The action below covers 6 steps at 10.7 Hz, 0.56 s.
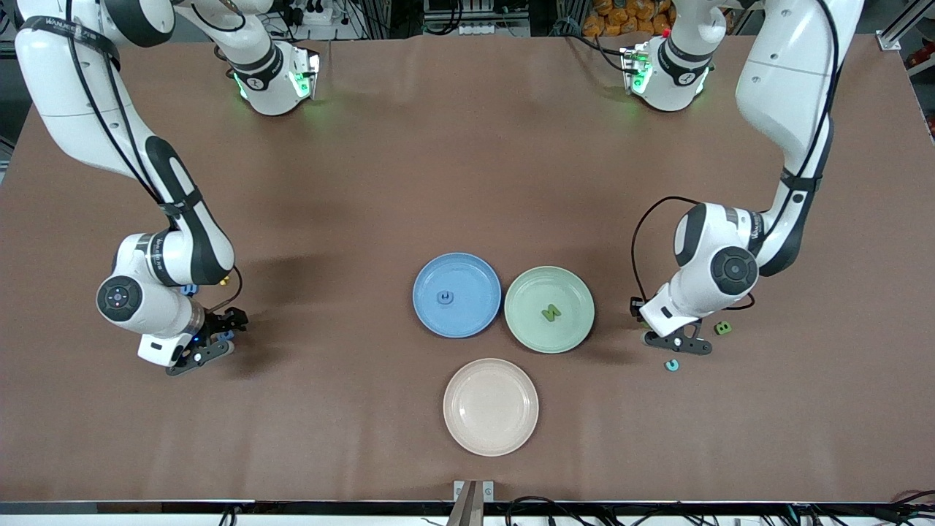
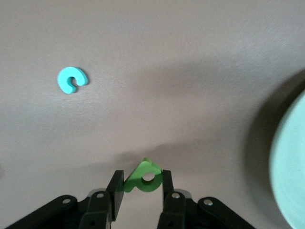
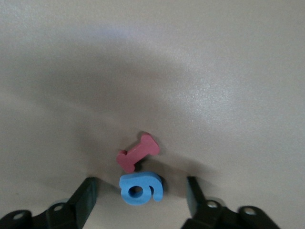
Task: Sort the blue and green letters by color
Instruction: 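Drop the 6 on the blue plate while the left gripper drops P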
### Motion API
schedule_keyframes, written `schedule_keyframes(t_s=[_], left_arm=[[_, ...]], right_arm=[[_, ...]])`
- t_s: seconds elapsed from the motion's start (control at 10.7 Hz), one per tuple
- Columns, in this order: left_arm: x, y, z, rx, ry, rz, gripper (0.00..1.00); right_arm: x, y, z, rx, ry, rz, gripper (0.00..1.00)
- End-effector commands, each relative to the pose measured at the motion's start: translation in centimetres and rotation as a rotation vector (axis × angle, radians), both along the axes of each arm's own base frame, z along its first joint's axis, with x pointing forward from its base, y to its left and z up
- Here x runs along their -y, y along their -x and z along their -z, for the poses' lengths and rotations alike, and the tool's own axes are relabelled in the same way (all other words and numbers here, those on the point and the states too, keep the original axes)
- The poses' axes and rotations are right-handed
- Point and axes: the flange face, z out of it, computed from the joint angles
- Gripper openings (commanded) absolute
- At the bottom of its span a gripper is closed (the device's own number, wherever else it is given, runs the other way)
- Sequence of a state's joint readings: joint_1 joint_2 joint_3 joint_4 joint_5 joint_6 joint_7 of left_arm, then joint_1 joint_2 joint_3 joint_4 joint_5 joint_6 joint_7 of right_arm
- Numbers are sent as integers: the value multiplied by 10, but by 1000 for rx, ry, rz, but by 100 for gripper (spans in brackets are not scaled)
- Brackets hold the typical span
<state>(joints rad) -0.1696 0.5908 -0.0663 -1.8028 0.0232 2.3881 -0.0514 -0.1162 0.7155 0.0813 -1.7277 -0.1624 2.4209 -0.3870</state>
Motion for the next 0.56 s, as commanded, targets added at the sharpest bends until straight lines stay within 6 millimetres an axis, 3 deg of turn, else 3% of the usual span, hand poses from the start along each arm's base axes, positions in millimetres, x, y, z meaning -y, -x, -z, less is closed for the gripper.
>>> schedule_keyframes(t_s=[0.0,0.28,0.47], left_arm=[[38,6,-39,17,-23,-84,13],[105,17,-56,18,-16,-176,13],[144,31,-50,12,-13,-220,13]], right_arm=[[4,8,0,3,1,-17,0],[3,8,-2,4,-3,-16,0],[-2,7,-6,6,-8,-6,0]])
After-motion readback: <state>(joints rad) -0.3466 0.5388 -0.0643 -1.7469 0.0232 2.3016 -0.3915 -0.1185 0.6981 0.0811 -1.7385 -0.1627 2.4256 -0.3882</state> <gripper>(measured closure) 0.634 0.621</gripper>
